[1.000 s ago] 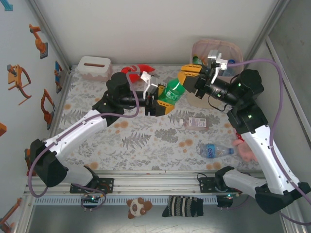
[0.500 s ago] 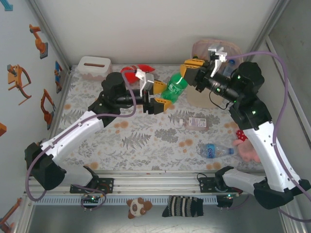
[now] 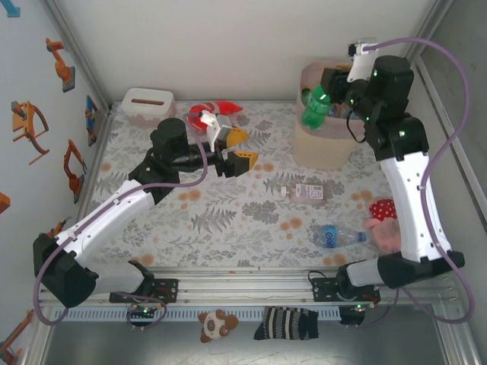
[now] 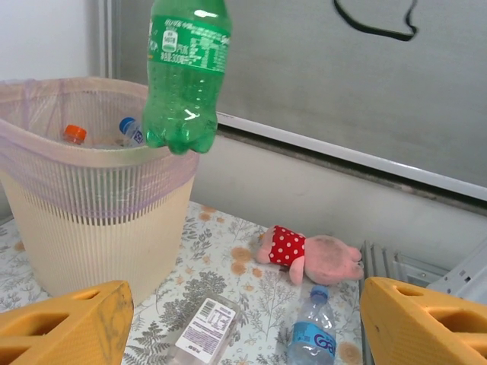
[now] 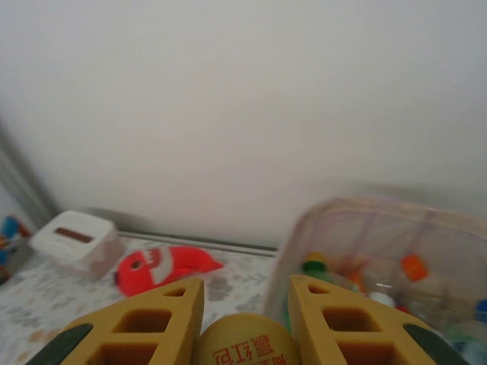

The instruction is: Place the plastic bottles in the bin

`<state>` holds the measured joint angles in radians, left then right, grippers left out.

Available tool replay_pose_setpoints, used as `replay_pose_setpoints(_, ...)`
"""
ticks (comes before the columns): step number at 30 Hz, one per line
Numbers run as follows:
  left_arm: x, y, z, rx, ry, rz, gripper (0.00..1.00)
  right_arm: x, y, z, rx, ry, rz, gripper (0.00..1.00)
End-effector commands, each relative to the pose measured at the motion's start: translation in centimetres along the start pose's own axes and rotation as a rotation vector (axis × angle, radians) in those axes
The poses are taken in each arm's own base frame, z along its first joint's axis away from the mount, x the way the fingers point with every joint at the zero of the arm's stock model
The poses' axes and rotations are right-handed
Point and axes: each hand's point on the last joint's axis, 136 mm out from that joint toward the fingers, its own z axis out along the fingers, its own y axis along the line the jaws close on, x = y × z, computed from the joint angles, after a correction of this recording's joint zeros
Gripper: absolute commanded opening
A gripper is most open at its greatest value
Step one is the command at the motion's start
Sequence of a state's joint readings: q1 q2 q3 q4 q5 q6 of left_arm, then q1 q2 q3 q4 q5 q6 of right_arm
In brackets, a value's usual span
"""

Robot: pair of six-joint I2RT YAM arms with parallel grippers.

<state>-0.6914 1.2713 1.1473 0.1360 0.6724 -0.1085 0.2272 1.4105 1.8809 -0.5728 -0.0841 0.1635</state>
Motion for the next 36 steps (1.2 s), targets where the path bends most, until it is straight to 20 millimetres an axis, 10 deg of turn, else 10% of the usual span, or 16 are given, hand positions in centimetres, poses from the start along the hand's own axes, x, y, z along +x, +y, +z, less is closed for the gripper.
replay_pose_setpoints(1,-0.1,0.2,-0.4,-0.012,0.003,0.022,0.77,-1.3,-4.3,0.7,0.124,-0.016,0.012,0.10)
replay_pose_setpoints(9,-0.2,0.4,-0.6,-0.020,0.008,0.033,0.76,-1.0,-10.9,4.4,0.257,0.041,0.003,0.08)
replay_pose_setpoints(16,0.1,0.8,-0.5,-0.027,0.015,0.028,0.75,3.1,-14.5,7.4,0.342,0.232,-0.036,0.06)
replay_pose_setpoints(36,1.3,1.7,0.2,-0.029,0.044,0.001,0.74,16.2,-18.9,14.6,0.328,0.555,0.040,0.17)
